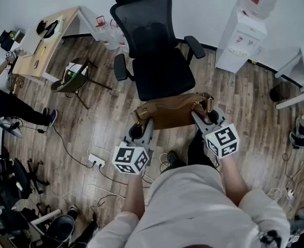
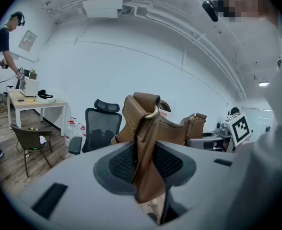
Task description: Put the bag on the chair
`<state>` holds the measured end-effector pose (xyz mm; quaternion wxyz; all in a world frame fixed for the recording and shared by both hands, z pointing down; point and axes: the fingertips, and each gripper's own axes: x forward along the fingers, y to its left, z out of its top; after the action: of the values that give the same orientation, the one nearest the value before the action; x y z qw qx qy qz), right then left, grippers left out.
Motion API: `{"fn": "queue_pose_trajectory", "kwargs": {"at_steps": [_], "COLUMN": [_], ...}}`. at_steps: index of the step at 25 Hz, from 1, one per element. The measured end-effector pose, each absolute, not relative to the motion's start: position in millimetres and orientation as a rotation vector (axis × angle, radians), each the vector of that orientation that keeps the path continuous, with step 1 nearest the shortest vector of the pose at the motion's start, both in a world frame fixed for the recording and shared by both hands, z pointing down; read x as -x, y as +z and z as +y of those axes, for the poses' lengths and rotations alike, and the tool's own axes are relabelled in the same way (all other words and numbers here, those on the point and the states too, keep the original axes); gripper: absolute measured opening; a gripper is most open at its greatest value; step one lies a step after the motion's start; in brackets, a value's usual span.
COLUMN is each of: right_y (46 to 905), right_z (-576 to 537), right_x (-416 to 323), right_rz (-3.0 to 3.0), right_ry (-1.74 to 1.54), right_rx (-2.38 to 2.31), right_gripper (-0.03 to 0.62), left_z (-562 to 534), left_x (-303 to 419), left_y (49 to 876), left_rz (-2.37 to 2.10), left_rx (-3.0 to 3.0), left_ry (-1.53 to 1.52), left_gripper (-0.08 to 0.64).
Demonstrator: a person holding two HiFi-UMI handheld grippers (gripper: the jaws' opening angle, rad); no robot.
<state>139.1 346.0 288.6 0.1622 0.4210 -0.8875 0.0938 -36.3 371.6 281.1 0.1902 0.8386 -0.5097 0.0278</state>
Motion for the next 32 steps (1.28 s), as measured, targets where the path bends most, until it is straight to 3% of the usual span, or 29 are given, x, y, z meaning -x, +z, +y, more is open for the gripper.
{"fn": "queue_pose_trajectory", "kwargs": {"at_steps": [32], "right_y": [302.2], "right_z": [360.0], "right_x": [-149.3], "right_rz": [-2.535], "right_ry": [0.346], "right_rx": [-1.19], "right_gripper": [0.15], "left_z": [385.3], "left_x": [27.4], "left_y": [291.2], "left_rz": [-1.4], "left_rx": [-2.332], "left_ry": [0.108], "left_gripper": [0.115]}}
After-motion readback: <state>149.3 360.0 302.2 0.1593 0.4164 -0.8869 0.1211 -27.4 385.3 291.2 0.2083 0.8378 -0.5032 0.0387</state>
